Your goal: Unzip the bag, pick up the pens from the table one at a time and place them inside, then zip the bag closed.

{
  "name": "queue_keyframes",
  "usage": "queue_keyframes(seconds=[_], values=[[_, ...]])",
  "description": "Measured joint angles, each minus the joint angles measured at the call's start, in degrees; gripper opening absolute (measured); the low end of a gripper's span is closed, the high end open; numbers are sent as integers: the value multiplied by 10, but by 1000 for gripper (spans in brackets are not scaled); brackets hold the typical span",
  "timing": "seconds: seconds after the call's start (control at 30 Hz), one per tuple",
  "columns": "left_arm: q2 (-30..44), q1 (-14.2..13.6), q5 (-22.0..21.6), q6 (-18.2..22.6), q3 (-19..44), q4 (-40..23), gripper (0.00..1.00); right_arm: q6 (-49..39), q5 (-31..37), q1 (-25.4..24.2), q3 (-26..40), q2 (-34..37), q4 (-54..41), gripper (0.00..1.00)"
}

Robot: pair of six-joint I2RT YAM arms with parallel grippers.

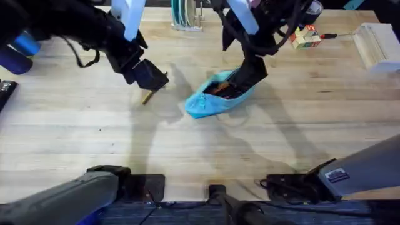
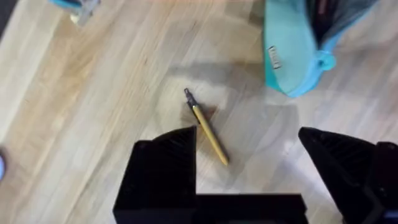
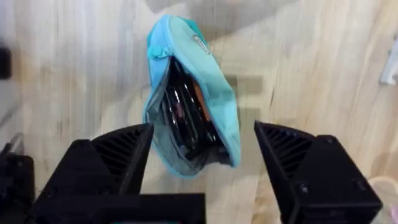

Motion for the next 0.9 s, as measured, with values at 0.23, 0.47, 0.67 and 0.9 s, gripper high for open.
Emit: queue_keyframes(seconds=[0.23, 0.47, 0.67, 0.9], values=[[79, 17, -6, -8, 0, 38, 994, 96, 32, -6, 0, -23, 0, 995], [134, 17, -65, -101, 0, 79, 993, 186, 41, -44, 0, -42, 18, 995], [172, 18, -96, -167, 0, 82, 993, 246, 45, -72, 0, -57, 60, 996], [181, 18, -124, -174, 0, 61, 994, 258, 45, -72, 0, -57, 80, 995]])
